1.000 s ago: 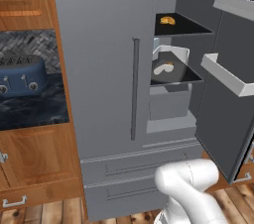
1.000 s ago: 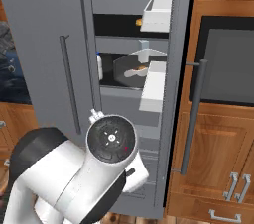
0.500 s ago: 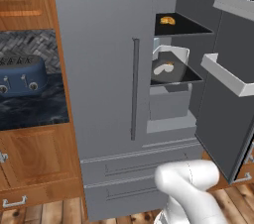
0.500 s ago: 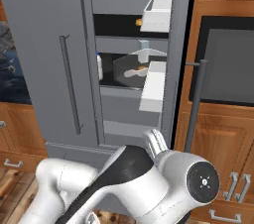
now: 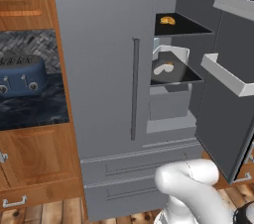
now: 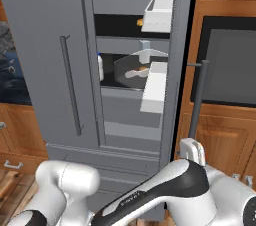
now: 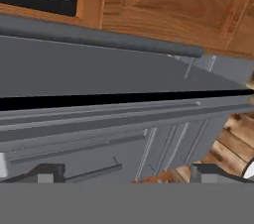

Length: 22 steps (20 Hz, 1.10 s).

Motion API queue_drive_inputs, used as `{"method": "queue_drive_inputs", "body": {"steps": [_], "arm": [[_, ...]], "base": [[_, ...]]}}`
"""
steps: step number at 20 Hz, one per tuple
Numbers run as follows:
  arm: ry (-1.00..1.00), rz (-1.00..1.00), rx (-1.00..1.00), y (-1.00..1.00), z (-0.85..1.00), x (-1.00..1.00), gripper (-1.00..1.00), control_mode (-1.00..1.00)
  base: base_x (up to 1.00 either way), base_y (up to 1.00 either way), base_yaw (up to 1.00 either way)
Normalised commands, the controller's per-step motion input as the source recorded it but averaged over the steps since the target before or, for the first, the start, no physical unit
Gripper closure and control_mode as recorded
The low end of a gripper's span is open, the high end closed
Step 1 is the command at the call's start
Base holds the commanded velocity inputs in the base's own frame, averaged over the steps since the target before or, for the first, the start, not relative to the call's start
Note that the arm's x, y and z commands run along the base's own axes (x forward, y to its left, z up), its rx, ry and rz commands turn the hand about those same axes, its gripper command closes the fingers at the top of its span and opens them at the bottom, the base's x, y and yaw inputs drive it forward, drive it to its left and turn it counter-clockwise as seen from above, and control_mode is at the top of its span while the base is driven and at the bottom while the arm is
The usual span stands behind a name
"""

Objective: Place the tupperware on the second highest shelf of the fridge. Make space for the tupperware among the existing items by rearranging them on the shelves if needed. Close the fridge door when finished.

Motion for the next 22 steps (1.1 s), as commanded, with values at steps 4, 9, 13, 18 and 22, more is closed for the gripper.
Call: {"method": "queue_drive_inputs", "body": {"steps": [4,9,13,18,22], "arm": [[0.02,0.06,0.16,-0.29,-0.20,0.81,-1.00,-1.00],[0.05,0.08,0.14,-0.36,-0.24,0.84,-1.00,-1.00],[0.01,0.04,0.16,-0.56,-0.23,0.50,-1.00,-1.00],[0.00,0.08,0.16,-0.35,-0.22,0.52,-1.00,-1.00],[0.02,0.16,0.14,-0.05,-0.33,0.63,-1.00,-1.00]], "base": [[0.00,0.00,0.00],[0.00,0.00,0.00],[0.00,0.00,0.00],[0.00,0.00,0.00],[0.00,0.00,0.00]]}}
